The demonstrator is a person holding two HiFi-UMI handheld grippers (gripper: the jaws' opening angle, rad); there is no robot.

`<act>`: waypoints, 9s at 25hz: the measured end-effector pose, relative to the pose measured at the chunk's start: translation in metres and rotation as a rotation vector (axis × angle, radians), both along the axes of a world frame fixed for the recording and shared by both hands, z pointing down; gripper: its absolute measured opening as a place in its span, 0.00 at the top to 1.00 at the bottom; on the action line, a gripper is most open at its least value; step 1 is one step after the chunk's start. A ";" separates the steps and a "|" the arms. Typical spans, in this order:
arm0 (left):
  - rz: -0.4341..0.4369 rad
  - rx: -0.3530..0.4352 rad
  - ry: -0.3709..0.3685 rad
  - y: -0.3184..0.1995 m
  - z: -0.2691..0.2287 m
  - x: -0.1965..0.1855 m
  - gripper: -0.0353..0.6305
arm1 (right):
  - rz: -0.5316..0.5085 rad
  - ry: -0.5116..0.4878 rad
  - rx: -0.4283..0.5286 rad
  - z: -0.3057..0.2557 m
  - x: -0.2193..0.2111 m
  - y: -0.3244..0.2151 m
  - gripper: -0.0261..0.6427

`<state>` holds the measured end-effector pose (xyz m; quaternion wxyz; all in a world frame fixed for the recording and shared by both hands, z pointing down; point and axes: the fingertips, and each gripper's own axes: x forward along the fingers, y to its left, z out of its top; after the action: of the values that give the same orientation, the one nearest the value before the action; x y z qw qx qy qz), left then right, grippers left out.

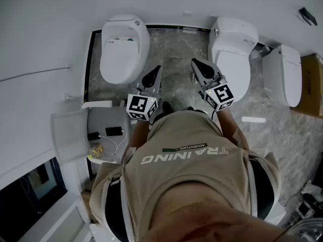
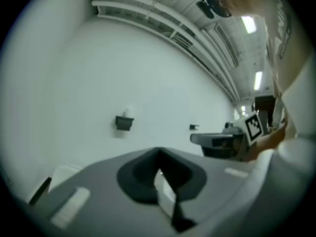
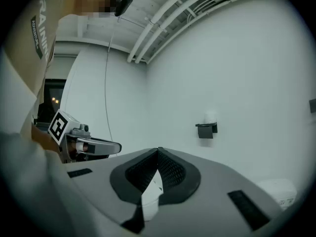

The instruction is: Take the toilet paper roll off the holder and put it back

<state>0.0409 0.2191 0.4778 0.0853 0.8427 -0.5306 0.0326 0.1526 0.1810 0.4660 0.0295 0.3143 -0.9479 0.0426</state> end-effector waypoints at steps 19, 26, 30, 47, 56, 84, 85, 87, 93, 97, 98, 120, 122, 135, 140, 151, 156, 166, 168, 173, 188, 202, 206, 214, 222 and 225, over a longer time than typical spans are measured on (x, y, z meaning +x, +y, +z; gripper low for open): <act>0.048 -0.061 0.024 -0.056 0.035 -0.088 0.95 | 0.081 0.015 -0.026 0.020 -0.069 -0.064 0.94; 0.036 -0.020 0.008 -0.132 0.025 -0.089 0.95 | 0.111 0.001 -0.047 0.031 -0.059 -0.141 0.94; 0.010 -0.023 0.008 -0.182 0.012 -0.095 0.95 | 0.073 -0.003 -0.027 0.024 -0.066 -0.197 0.94; 0.023 0.026 -0.053 -0.380 0.000 -0.119 0.95 | 0.016 0.029 -0.001 0.016 -0.104 -0.381 0.94; 0.151 0.061 0.033 -0.474 -0.010 -0.156 0.95 | 0.196 0.013 0.024 -0.003 -0.123 -0.467 0.94; 0.288 0.077 0.041 -0.594 -0.044 -0.136 0.95 | 0.238 0.042 0.099 -0.054 -0.134 -0.614 0.46; 0.281 0.082 0.042 -0.594 -0.046 -0.136 0.95 | 0.234 0.041 0.095 -0.053 -0.135 -0.620 0.45; 0.258 0.085 0.042 -0.593 -0.046 -0.141 0.95 | 0.214 0.026 0.095 -0.053 -0.139 -0.629 0.44; 0.178 0.067 0.051 -0.591 -0.037 -0.162 0.95 | 0.204 0.059 0.037 -0.041 -0.150 -0.650 0.43; 0.155 0.084 0.047 -0.592 -0.041 -0.172 0.95 | 0.235 0.091 0.022 -0.034 -0.152 -0.661 0.44; 0.150 0.089 0.047 -0.592 -0.042 -0.175 0.95 | 0.238 0.096 0.024 -0.033 -0.151 -0.662 0.44; 0.292 0.006 0.070 -0.545 -0.003 -0.166 0.95 | 0.275 0.074 0.145 -0.079 -0.142 -0.560 0.44; 0.301 0.015 0.068 -0.537 -0.008 -0.159 0.95 | 0.260 0.074 0.155 -0.082 -0.141 -0.541 0.44; 0.186 0.067 0.006 -0.464 -0.032 -0.113 0.95 | 0.095 0.027 0.169 -0.070 -0.115 -0.428 0.44; 0.157 0.028 -0.021 -0.432 -0.025 -0.109 0.95 | 0.077 0.021 0.125 -0.052 -0.098 -0.407 0.44; 0.211 0.046 -0.009 -0.415 -0.024 -0.114 0.95 | 0.127 0.030 0.104 -0.044 -0.102 -0.387 0.44; 0.215 0.052 0.001 -0.410 -0.025 -0.126 0.95 | 0.155 0.035 0.146 -0.055 -0.109 -0.403 0.44; 0.195 0.047 -0.007 -0.391 -0.012 -0.145 0.95 | 0.178 0.032 0.324 -0.097 -0.135 -0.533 0.44; 0.178 0.041 -0.004 -0.392 -0.008 -0.149 0.95 | 0.187 0.033 0.316 -0.097 -0.137 -0.560 0.44; 0.171 0.043 -0.018 -0.396 -0.006 -0.159 0.95 | 0.217 0.039 0.267 -0.084 -0.145 -0.613 0.44; 0.216 0.016 -0.022 -0.409 -0.001 -0.150 0.95 | 0.253 0.075 0.110 -0.033 -0.149 -0.659 0.44; 0.325 0.024 -0.025 -0.396 -0.008 -0.143 0.95 | 0.334 0.038 0.143 -0.052 -0.118 -0.591 0.44; 0.367 -0.002 -0.024 -0.389 0.003 -0.143 0.95 | 0.343 0.009 0.169 -0.057 -0.118 -0.536 0.44; 0.365 0.001 -0.004 -0.361 0.004 -0.117 0.95 | 0.263 0.025 0.203 -0.051 -0.115 -0.420 0.94; 0.293 0.002 -0.014 -0.292 0.006 -0.067 0.95 | 0.073 -0.022 0.125 -0.029 -0.090 -0.310 0.94; 0.246 -0.012 -0.013 -0.260 0.011 -0.048 0.95 | 0.042 0.044 0.130 -0.017 -0.079 -0.270 0.94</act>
<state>-0.0075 -0.0413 0.4892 0.0825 0.9007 -0.4234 0.0516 0.0734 -0.0893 0.4494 0.0291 0.3361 -0.9410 -0.0255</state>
